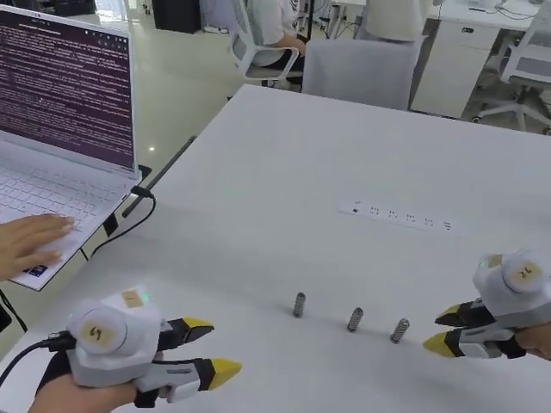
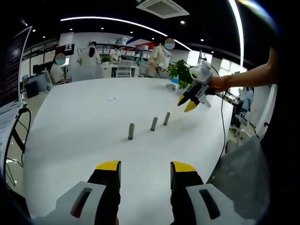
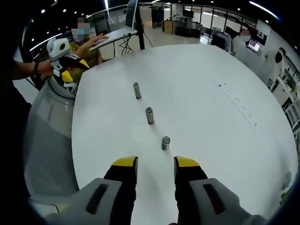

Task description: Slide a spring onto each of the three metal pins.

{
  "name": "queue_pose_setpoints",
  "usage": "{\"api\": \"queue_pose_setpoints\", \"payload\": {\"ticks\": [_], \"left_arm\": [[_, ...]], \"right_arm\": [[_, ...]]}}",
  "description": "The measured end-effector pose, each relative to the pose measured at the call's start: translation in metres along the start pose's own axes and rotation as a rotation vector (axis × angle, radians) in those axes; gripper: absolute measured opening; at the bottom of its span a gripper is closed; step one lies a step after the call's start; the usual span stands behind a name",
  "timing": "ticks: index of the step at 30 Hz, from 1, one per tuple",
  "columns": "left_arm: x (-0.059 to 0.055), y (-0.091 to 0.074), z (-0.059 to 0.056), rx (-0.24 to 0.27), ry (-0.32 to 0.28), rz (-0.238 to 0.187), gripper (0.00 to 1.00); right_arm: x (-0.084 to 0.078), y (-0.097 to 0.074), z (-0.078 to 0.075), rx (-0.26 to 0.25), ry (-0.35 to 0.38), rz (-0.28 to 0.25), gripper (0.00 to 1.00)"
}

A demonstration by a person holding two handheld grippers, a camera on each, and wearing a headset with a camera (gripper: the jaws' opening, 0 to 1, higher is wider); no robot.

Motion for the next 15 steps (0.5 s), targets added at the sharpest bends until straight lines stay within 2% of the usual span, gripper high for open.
{"api": "queue_pose_setpoints", "payload": {"ticks": [4, 11, 15], "left_arm": [[0.003, 0.000, 0.002, 0.001, 0.001, -0.006, 0.36], [0.009, -0.002, 0.004, 0.000, -0.001, -0.018, 0.37], [0.010, -0.002, 0.005, -0.002, -0.001, -0.023, 0.38]], "right_arm": [[-0.004, -0.008, 0.006, -0.007, 0.070, -0.087, 0.32], [-0.016, -0.020, 0.019, -0.009, 0.187, -0.204, 0.38], [-0.026, -0.025, 0.027, -0.017, 0.224, -0.228, 0.41]]}}
Point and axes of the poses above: the centre of the closed fingertips' face, and the gripper's own axes: y roughly forward along the fingers, z roughly to its left, x roughly out of its top, the point moved 8 cm from there along -y, roughly backward along the fingers, and after that the axes turned 13 degrees about z, right-handed, at the moved point
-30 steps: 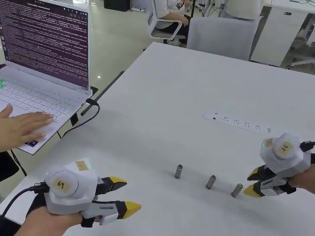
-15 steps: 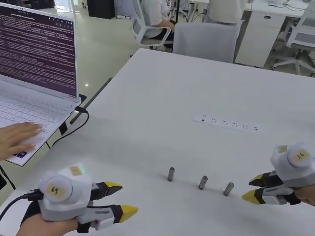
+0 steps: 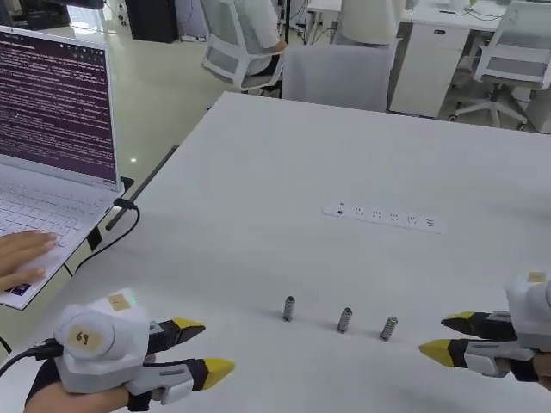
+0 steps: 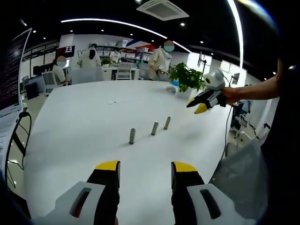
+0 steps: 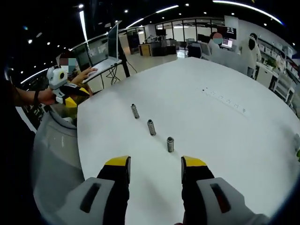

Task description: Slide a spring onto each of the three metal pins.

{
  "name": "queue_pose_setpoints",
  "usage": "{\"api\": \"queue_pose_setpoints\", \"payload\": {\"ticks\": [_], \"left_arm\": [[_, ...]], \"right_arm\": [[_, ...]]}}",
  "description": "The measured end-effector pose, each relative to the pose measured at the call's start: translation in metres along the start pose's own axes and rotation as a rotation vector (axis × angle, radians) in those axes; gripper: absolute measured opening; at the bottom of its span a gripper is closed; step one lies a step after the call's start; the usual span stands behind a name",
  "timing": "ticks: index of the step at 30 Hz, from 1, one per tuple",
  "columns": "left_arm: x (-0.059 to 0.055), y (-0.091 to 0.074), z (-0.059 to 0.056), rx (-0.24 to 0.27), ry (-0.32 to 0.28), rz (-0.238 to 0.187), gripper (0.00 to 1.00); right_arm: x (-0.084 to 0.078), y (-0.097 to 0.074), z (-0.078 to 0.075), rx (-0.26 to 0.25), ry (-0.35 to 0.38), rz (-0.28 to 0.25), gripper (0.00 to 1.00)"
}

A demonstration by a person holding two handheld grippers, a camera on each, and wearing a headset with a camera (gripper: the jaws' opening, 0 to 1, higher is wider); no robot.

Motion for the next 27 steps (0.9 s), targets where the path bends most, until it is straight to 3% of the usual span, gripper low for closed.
{"api": "queue_pose_setpoints", "payload": {"ticks": [18, 27], "left_arm": [[-0.005, -0.007, -0.002, 0.019, -0.027, -0.008, 0.45], [-0.009, -0.009, -0.002, 0.031, -0.041, -0.006, 0.49]], "right_arm": [[-0.040, -0.022, 0.034, -0.042, 0.176, -0.125, 0.53], [-0.055, -0.023, 0.048, -0.042, 0.220, -0.136, 0.57]]}}
Point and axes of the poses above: the centre of the closed fingertips' face, and the gripper's own axes: y roughly forward along the fingers, z roughly to its left, x roughly out of its top, the point moved 8 cm from there along -y, roughly backward along the fingers, and after that the axes turned 13 degrees about z, right-handed, at the moved point
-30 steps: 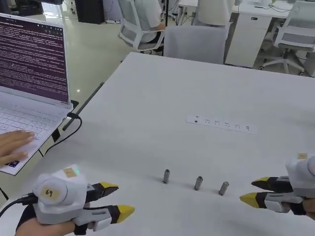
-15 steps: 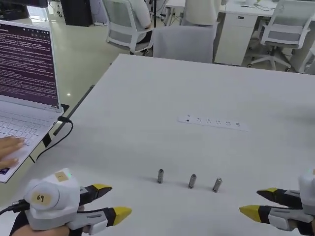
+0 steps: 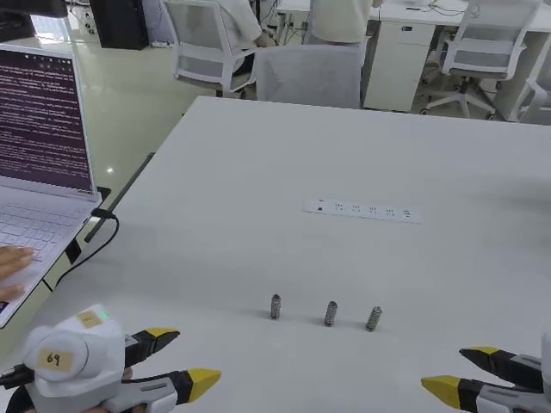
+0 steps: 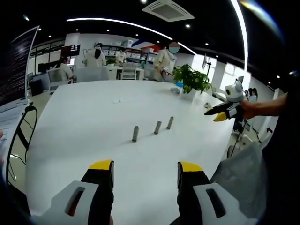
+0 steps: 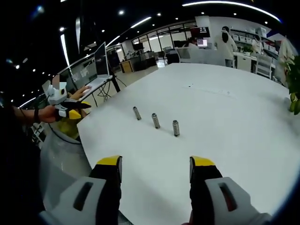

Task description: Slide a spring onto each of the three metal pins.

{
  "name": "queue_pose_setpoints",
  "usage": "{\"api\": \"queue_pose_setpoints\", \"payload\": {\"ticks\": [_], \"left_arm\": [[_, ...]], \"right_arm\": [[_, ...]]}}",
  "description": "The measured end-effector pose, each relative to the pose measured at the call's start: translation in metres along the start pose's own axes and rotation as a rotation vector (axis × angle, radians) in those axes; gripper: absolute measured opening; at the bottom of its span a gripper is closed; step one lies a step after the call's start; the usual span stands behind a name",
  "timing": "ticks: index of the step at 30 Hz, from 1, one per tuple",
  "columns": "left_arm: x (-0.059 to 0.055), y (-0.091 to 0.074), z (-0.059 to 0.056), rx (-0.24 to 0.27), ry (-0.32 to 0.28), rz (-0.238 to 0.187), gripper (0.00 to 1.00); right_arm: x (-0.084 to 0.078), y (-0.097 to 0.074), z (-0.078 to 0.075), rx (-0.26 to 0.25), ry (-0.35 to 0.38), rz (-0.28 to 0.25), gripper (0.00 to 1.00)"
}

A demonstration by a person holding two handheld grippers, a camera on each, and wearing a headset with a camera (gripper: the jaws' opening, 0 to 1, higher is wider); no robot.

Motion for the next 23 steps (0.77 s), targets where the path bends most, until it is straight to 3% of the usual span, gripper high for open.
{"api": "queue_pose_setpoints", "payload": {"ticks": [9, 23], "left_arm": [[-0.006, -0.001, -0.003, -0.001, -0.007, 0.010, 0.51], [-0.006, -0.001, -0.006, -0.001, -0.007, 0.011, 0.51]], "right_arm": [[-0.014, 0.002, 0.009, 0.012, 0.020, 0.011, 0.60], [-0.017, 0.002, 0.014, 0.019, 0.014, 0.017, 0.63]]}}
Point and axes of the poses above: the centre of the closed fingertips' face, and the gripper's own axes: y roughly forward along the fingers, z roughly to its left, x roughly out of its top, the point moved 8 cm from there along -y, roughly backward along the fingers, and after that the axes turned 13 degrees about z, right-handed, at the moved point
